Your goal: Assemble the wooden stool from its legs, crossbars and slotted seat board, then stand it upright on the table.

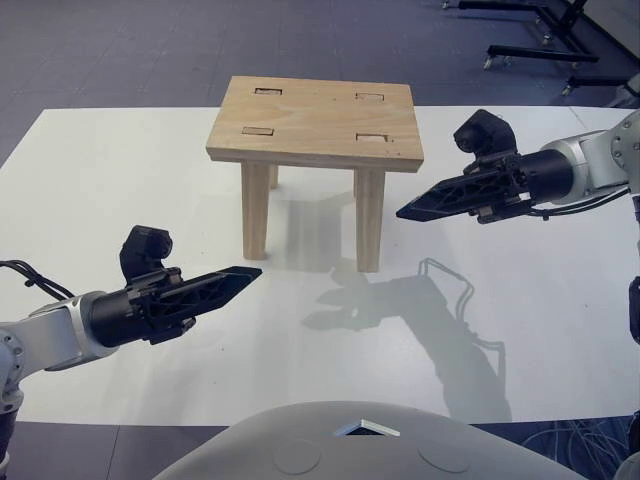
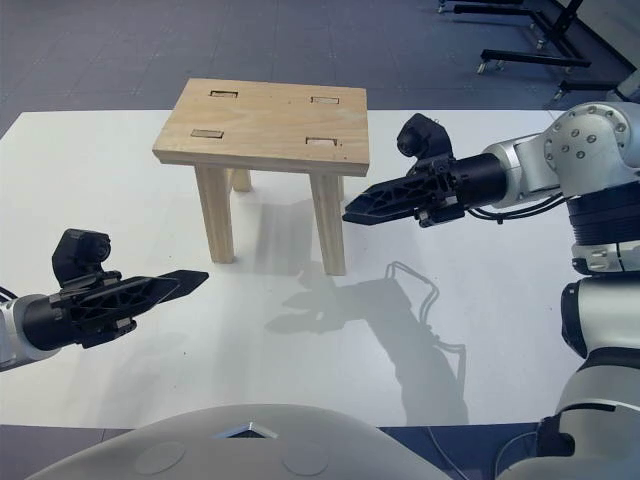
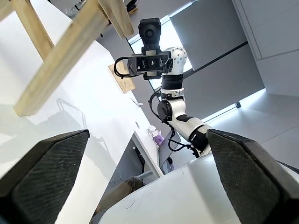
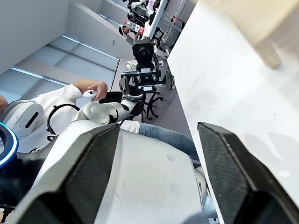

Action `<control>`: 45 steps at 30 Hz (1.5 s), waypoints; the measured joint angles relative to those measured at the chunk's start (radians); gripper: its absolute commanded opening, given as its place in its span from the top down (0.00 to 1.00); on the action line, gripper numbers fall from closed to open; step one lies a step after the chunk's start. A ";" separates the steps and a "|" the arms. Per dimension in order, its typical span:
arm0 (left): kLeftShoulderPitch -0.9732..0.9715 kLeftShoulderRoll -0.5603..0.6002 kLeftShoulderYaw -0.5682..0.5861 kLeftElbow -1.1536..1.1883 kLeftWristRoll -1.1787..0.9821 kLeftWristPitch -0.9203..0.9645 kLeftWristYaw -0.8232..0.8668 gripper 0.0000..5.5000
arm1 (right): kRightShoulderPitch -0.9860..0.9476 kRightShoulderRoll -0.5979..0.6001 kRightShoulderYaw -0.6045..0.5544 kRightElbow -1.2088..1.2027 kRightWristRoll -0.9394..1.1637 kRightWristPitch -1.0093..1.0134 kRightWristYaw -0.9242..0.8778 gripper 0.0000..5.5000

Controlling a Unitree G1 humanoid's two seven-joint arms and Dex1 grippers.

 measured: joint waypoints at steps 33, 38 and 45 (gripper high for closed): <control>-0.414 -0.371 -0.324 0.372 1.166 -0.518 -0.453 0.02 | 0.555 0.532 -0.168 -0.110 -0.598 -0.940 -0.061 0.20; -0.415 -0.425 -0.305 0.384 1.187 -0.539 -0.450 0.02 | 0.553 0.550 -0.223 -0.121 -0.590 -0.942 -0.057 0.20; -0.404 -0.480 -0.242 0.335 1.201 -0.619 -0.411 0.02 | 0.655 0.634 -0.364 -0.349 -0.513 -0.999 -0.187 0.20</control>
